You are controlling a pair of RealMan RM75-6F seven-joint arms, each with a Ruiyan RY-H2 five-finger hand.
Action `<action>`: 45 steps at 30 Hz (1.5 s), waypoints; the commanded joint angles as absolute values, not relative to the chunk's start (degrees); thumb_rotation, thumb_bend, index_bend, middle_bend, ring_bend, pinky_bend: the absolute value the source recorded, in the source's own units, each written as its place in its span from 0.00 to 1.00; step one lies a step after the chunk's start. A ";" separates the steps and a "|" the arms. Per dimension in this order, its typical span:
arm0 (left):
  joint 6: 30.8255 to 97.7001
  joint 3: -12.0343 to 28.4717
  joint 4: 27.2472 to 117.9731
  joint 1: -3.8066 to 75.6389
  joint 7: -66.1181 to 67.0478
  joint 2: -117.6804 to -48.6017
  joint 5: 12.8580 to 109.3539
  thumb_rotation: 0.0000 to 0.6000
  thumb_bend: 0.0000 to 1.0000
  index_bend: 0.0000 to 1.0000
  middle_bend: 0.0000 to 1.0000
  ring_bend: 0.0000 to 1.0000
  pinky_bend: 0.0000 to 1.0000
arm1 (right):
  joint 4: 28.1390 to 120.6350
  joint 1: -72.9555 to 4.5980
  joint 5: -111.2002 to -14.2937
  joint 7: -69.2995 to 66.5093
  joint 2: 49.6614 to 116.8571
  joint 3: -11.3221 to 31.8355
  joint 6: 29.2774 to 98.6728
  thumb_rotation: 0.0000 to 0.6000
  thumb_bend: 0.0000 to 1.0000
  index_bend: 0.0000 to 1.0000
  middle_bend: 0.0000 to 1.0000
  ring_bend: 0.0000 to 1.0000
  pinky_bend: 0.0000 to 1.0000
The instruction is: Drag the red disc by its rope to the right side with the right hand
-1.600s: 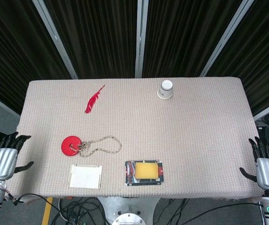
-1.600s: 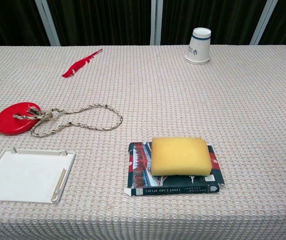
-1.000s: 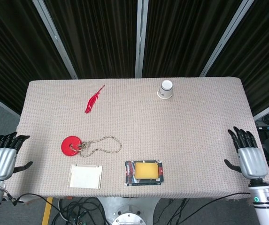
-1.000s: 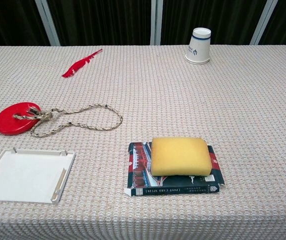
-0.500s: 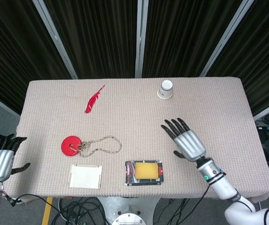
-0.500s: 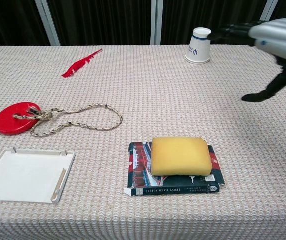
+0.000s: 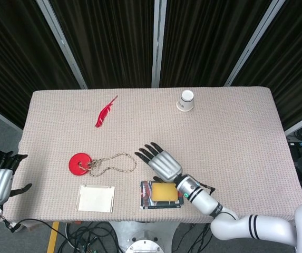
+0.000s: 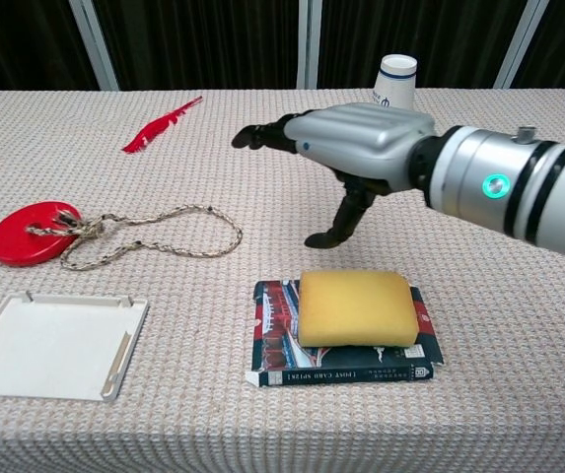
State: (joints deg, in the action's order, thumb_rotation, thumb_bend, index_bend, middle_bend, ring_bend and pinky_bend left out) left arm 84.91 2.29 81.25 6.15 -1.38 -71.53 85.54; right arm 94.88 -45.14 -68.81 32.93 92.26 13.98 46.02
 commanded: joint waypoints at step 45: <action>85.18 2.49 77.72 4.85 -5.33 -71.68 84.80 1.00 0.00 0.20 0.22 0.10 0.15 | 84.41 -62.31 -45.34 33.59 103.98 11.69 43.45 1.00 0.17 0.00 0.47 0.04 0.00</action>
State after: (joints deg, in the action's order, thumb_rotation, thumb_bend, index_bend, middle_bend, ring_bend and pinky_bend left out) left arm 85.18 2.51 77.73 4.86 -5.33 -71.68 84.79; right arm 84.30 -62.16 -45.57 33.73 104.06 11.79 43.44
